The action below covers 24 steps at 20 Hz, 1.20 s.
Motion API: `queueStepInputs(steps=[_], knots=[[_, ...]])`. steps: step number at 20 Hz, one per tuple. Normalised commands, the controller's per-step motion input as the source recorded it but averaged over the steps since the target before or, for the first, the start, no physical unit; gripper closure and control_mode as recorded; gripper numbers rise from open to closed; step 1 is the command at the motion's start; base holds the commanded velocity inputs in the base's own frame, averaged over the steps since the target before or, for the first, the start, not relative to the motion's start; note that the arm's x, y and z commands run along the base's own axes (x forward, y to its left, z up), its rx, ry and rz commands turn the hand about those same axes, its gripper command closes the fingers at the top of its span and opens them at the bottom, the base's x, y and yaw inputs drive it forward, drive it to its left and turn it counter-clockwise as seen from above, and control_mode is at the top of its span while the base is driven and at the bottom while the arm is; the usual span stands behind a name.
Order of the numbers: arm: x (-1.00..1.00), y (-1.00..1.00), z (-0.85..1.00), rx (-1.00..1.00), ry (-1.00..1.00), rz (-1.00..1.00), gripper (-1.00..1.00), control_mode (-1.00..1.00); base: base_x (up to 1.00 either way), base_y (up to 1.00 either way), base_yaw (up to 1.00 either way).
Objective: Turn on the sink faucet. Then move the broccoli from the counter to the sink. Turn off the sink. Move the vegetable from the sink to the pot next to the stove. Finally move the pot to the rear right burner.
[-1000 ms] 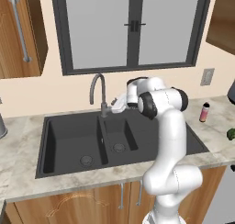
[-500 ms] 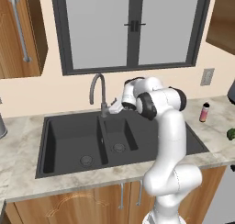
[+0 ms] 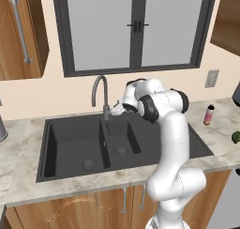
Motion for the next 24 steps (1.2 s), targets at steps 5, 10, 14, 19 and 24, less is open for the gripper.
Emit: queueStepInputs(steps=[5,10,14,19,24], knots=[[0.03,-0.29,-0.25,0.02,0.0,-0.25,1.0,-1.0,0.0,0.0,0.0],[0.08,-0.36,-0.26,0.02,0.0,-0.26,1.0,-1.0,0.0,0.0,0.0],[0.09,-0.55,-0.28,0.03,0.0,-0.18,1.0,-1.0,0.0,0.0,0.0],[0.1,-0.74,-0.32,0.06,0.0,-0.08,1.0,-1.0,0.0,0.0,0.0],[0.07,-0.86,-0.37,0.08,0.0,-0.02,1.0,-1.0,0.0,0.0,0.0]])
